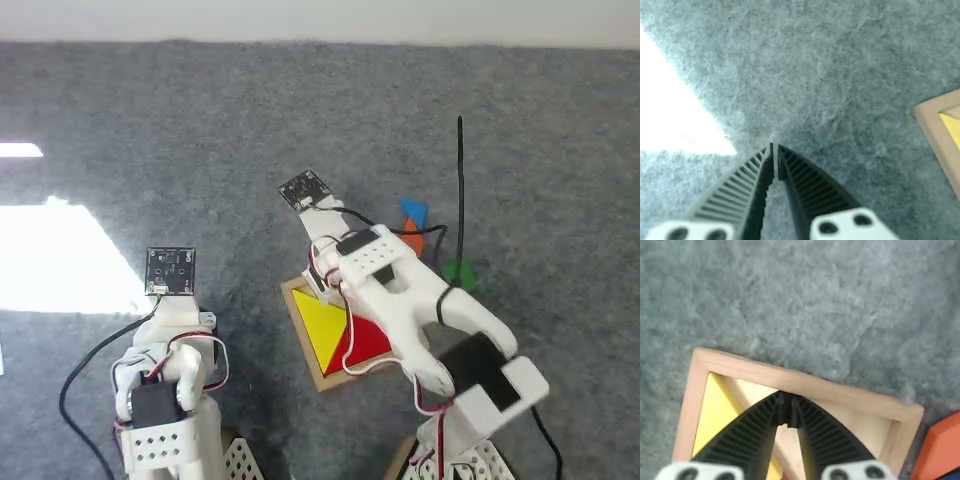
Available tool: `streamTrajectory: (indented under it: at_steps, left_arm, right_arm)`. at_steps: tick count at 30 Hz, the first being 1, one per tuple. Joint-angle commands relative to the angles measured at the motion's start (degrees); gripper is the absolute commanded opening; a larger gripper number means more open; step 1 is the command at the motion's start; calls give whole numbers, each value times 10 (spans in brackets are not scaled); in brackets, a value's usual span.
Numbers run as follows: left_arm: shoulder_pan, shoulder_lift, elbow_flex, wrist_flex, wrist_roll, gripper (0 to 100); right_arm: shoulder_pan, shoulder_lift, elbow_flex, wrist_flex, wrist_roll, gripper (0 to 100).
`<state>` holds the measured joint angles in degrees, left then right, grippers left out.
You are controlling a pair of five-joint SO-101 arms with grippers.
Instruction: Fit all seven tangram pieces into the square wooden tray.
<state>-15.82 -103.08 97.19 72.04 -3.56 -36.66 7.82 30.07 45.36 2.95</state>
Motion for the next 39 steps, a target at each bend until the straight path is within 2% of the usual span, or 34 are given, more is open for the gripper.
streamTrajectory:
  at_steps: [1,11,16,19,23,26,28,34,38,39]
  left_arm:
    - [-4,-11,-7,2,0,14]
    - [-4,-11,-7,2,0,14]
    - [-4,-11,-7,2,0,14]
    - [-4,-11,-7,2,0,14]
    - [-4,-11,-7,2,0,14]
    - [-4,-11,-7,2,0,14]
    - [-4,-11,-7,2,0,14]
    - [-4,-11,-7,2,0,14]
    - [-4,-11,-7,2,0,14]
    - [-4,-11,-7,2,0,14]
  right_arm:
    - [0,19,-73,-3,3,20]
    - [72,73,-164,-2,-67,22]
    - [74,81,-174,3,-74,24]
    - [65,42,-171,25,-72,34]
    - [72,-84,-162,116,-67,66]
    - [121,-208,-135,201,-4,66]
    - [182,-279,-110,244,34,66]
    - [358,-403,-4,262,153,66]
    - [377,-411,39,265,291,66]
    - [374,-411,47,262,302,66]
